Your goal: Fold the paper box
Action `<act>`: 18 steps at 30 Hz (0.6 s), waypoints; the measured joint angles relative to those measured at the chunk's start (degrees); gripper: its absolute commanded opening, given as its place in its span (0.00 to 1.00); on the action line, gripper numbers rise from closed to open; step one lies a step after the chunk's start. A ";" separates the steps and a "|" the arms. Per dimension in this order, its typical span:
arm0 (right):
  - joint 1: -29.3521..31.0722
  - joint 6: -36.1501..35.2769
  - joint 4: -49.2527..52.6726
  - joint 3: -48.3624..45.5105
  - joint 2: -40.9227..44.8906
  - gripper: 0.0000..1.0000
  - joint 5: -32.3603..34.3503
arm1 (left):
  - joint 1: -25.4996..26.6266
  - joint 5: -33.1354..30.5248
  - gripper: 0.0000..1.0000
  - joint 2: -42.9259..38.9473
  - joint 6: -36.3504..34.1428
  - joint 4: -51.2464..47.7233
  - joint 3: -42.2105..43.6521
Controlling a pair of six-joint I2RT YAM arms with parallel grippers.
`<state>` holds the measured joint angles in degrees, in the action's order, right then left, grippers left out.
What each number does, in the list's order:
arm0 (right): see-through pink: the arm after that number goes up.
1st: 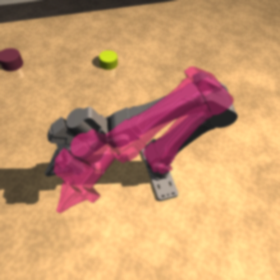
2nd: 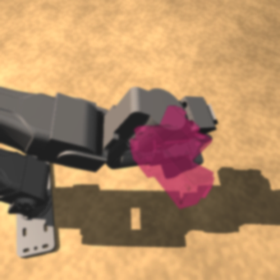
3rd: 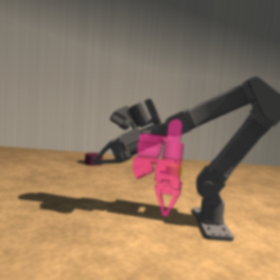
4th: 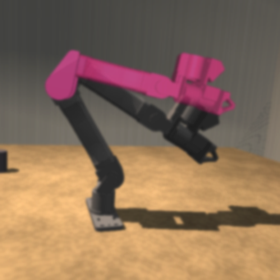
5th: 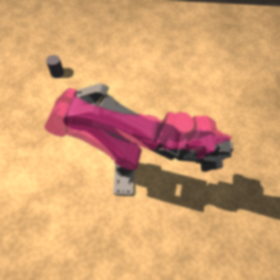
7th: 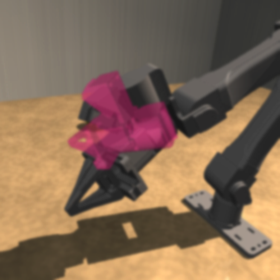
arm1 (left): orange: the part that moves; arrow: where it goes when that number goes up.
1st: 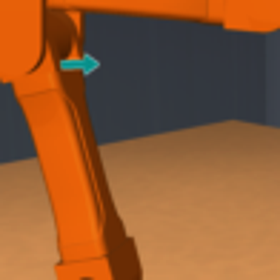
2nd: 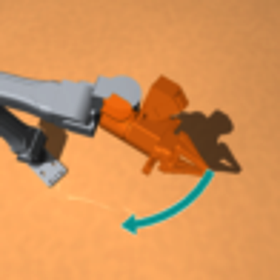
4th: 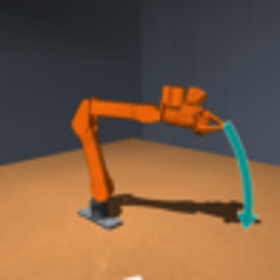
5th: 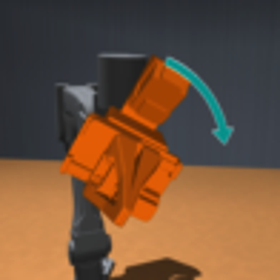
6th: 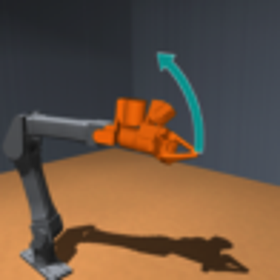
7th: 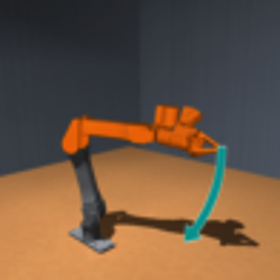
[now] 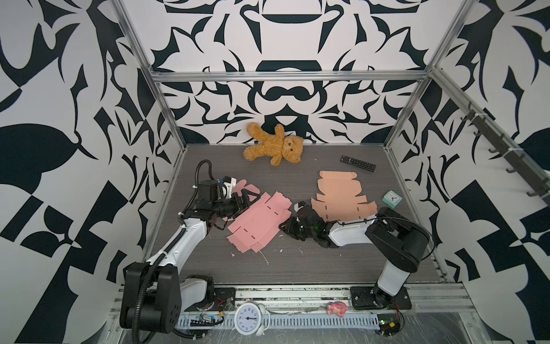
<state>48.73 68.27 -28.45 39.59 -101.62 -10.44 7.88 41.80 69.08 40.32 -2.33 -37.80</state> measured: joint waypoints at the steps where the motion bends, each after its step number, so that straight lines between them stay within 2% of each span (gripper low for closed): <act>1: 0.00 0.26 -0.66 0.26 -0.52 0.28 -0.09 | 0.00 0.04 0.98 0.00 0.00 0.00 0.00; 9: 0.00 2.32 -6.10 1.09 -3.85 0.26 -0.98 | 0.00 0.02 0.98 0.00 0.00 0.00 0.00; 18: 0.00 4.79 -11.15 1.14 -6.64 0.17 -1.33 | 0.00 0.02 0.98 -0.09 0.00 0.00 0.00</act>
<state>48.73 73.06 -39.59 40.73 -108.27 -11.77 7.88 41.82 68.99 40.32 -2.33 -37.80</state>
